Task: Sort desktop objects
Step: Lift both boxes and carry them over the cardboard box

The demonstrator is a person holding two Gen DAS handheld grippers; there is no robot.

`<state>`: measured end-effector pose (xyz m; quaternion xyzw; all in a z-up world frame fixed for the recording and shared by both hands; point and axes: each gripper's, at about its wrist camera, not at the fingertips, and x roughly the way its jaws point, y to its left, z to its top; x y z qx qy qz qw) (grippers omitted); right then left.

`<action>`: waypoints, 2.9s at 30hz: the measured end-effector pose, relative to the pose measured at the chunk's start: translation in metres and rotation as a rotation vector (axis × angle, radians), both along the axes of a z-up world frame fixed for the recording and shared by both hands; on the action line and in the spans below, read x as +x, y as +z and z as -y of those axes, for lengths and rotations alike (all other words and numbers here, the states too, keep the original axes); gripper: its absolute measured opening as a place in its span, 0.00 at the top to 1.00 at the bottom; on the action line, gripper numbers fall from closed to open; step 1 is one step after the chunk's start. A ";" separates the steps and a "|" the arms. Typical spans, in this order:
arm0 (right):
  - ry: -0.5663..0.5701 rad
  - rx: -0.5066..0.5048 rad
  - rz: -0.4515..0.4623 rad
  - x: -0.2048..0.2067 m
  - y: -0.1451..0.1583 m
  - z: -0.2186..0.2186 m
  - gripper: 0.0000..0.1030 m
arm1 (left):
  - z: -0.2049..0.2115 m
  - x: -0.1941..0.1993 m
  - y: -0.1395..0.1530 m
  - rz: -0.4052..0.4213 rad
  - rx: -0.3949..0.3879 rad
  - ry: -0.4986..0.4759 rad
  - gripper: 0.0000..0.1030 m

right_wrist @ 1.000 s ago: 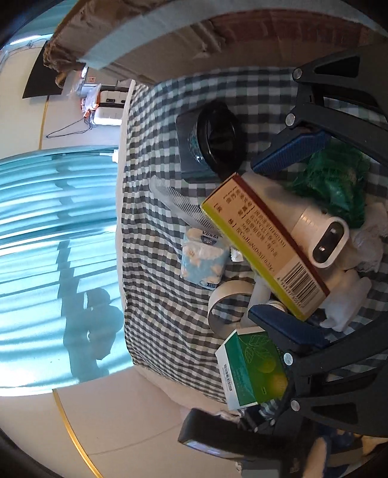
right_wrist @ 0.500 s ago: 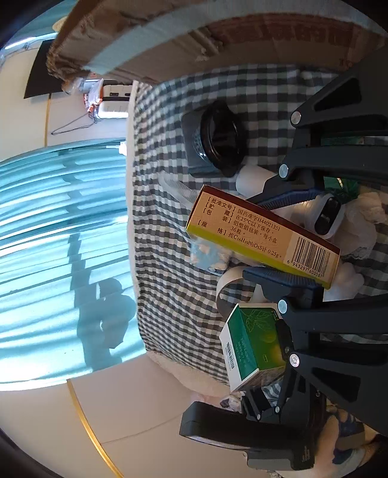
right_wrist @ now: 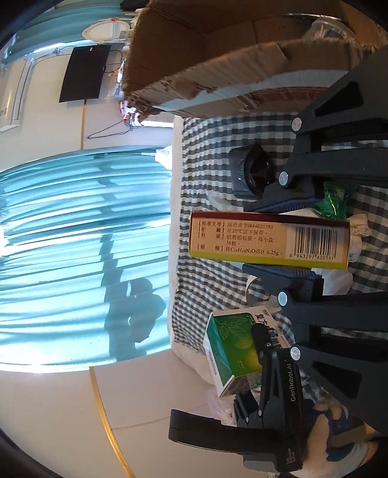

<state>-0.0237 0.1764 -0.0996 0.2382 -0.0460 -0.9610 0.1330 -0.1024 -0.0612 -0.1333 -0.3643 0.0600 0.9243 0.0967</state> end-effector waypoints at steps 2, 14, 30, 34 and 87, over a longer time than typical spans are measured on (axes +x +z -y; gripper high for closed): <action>0.004 -0.001 -0.013 0.004 0.006 0.000 0.72 | 0.007 0.004 0.014 -0.031 0.006 -0.001 0.26; -0.026 0.005 -0.118 0.043 0.042 -0.009 0.72 | 0.032 0.058 0.090 -0.283 0.211 0.158 0.26; -0.031 0.002 -0.274 0.100 0.094 -0.018 0.72 | 0.010 0.109 0.136 -0.483 0.171 0.161 0.26; -0.063 0.000 -0.303 0.111 0.103 -0.026 0.72 | -0.008 0.116 0.142 -0.508 0.146 0.132 0.26; -0.515 0.011 -0.244 0.106 0.089 -0.193 0.72 | -0.251 0.072 0.119 -0.380 0.122 -0.308 0.25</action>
